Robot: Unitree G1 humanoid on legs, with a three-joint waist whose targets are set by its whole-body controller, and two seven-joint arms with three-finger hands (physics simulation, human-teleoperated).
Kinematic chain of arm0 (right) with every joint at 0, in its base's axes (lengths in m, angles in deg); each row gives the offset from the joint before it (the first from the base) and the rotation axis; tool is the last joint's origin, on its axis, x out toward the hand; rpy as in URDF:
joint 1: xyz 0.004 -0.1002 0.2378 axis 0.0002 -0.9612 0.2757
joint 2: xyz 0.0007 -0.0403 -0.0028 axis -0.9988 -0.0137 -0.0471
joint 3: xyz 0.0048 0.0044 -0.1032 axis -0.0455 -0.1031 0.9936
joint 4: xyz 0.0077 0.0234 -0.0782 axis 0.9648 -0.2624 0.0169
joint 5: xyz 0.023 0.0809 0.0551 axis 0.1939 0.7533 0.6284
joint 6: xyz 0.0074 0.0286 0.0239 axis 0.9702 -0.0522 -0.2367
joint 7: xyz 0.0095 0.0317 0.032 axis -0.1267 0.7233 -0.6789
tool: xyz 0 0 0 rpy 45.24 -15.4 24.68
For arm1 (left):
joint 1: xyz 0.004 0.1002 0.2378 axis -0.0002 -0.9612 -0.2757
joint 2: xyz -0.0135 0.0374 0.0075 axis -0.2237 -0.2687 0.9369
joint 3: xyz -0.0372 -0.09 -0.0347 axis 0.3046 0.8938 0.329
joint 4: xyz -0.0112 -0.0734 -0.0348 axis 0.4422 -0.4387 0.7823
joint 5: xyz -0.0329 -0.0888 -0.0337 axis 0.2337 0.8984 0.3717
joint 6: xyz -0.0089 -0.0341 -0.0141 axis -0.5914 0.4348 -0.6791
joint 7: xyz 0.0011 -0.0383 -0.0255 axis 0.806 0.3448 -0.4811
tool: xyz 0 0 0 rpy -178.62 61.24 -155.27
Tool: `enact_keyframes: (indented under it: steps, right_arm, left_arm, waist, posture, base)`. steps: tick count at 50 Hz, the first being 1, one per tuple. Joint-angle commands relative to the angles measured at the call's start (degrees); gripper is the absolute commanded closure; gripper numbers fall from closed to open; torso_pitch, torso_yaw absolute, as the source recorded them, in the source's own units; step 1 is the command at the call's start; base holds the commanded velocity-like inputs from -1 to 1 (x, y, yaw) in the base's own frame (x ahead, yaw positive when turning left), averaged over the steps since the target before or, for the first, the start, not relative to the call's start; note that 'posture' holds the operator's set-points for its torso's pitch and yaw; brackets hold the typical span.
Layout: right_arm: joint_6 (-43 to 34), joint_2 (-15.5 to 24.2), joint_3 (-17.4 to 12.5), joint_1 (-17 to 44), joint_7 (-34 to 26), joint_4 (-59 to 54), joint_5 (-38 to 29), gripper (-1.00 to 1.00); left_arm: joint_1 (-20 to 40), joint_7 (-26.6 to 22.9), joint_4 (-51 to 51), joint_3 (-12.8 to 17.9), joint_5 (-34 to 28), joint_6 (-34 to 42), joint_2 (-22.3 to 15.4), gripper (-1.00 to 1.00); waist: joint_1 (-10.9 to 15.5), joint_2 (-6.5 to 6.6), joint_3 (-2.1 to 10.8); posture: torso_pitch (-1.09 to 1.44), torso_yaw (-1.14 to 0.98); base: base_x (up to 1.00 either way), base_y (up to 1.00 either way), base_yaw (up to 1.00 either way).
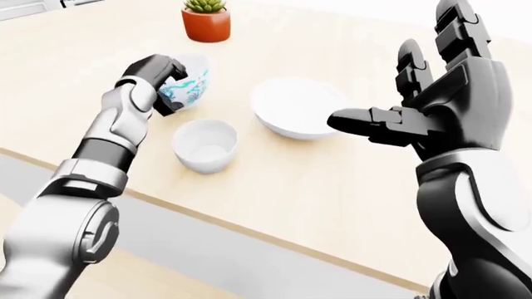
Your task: Stack the bowls from largest to smallest.
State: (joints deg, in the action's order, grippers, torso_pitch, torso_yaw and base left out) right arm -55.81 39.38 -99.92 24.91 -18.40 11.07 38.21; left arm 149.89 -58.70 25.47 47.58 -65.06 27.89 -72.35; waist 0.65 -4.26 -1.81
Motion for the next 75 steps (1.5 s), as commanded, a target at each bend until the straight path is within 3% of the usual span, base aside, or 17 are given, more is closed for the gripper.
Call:
enact_keyframes:
  steps: [1, 11, 25, 37, 50, 58, 75]
  right_arm:
    - [1.12, 1.56, -2.08, 1.40, 0.33, 0.65, 0.82, -1.00]
    - [3.13, 7.66, -9.21, -2.10, 0.80, -0.14, 7.94, -1.00]
    - [6.00, 10.02, -10.15, -4.55, 3.32, 0.54, 11.81, -1.00]
    - [7.29, 9.00, -9.67, -6.11, 2.00, 0.58, 10.22, -1.00]
    - [7.11, 8.11, -11.87, -8.16, 0.57, 1.14, 10.16, -1.00]
    - [7.16, 8.81, -12.78, -8.53, 0.95, 1.11, 11.29, -1.00]
    - [7.60, 7.93, -12.27, -8.98, 0.34, 0.96, 10.52, -1.00]
  left_arm:
    - [2.66, -1.10, 2.08, 0.38, -0.56, 0.15, -0.72, 1.00]
    - [8.33, -4.75, 7.44, 0.01, -2.66, 0.29, 0.90, 1.00]
    - [11.98, -7.24, 13.70, -3.17, -7.99, -1.21, 11.10, 1.00]
    - [14.56, -3.31, 8.32, -5.11, -11.51, -1.75, 20.28, 1.00]
    - [15.00, -2.16, 4.78, -7.09, -13.47, -2.14, 28.73, 1.00]
    - [14.03, -1.99, 3.38, -7.57, -14.50, -2.71, 30.74, 0.99]
    - [12.90, 1.50, -1.39, -7.43, -15.12, -3.83, 31.30, 0.60]
  waist:
    - [0.10, 0.02, 1.48]
    - [0.38, -0.59, 1.00]
    - [0.57, -1.49, 0.40]
    - [0.56, -2.00, 0.29]
    - [0.55, -2.65, 0.17]
    - [0.48, -2.85, 0.13]
    - [0.39, -3.09, 0.50]
  posture:
    - [0.00, 0.00]
    - [0.00, 0.00]
    - [0.00, 0.00]
    - [0.00, 0.00]
    - [0.00, 0.00]
    - [0.00, 0.00]
    - [0.00, 0.00]
  base:
    - [0.00, 0.00, 0.00]
    - [0.00, 0.00, 0.00]
    - [0.00, 0.00, 0.00]
    - [0.00, 0.00, 0.00]
    - [0.00, 0.00, 0.00]
    - [0.00, 0.00, 0.00]
    - [0.00, 0.00, 0.00]
